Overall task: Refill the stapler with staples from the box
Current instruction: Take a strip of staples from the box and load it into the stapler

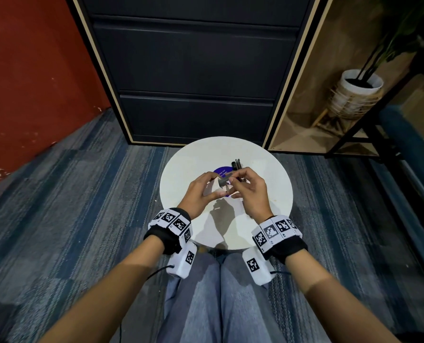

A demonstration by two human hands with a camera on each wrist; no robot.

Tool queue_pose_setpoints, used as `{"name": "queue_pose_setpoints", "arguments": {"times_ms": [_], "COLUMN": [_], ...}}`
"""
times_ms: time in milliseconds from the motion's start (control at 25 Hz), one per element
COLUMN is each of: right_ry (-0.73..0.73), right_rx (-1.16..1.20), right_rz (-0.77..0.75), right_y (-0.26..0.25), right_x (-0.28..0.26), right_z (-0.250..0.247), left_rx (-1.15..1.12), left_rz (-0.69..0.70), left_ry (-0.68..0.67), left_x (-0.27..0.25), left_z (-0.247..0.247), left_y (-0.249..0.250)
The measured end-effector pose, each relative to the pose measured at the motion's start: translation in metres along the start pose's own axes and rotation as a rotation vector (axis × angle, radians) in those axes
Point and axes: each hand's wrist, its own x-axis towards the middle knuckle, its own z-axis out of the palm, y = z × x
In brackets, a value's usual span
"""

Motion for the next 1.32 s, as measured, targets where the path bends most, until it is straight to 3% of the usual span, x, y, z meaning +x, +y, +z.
{"name": "queue_pose_setpoints", "arguments": {"times_ms": [320, 520, 920, 1040, 1120, 1320], "right_ry": [0.173, 0.168, 0.094, 0.007, -0.061, -0.103], "right_rx": [0.319, 0.399, 0.231, 0.036, 0.032, 0.057], "right_rz": [0.153, 0.210, 0.329, 0.422, 0.488, 0.357], "right_y": [0.005, 0.009, 0.022, 0.023, 0.020, 0.013], "right_x": [0.008, 0.011, 0.004, -0.001, -0.004, -0.003], "right_z": [0.001, -0.004, 0.001, 0.006, 0.009, 0.011], "left_rx": [-0.127, -0.098, -0.076, -0.103, -0.126, -0.041], "left_rz": [-0.125, -0.140, -0.041, 0.007, 0.016, 0.004], "left_ry": [-0.025, 0.018, 0.057, 0.043, 0.024, -0.032], "left_x": [-0.007, -0.012, -0.013, -0.011, -0.010, -0.006], "left_z": [0.004, 0.007, 0.012, 0.009, 0.008, 0.002], "left_y": [-0.011, -0.014, -0.015, -0.015, -0.017, -0.018]}}
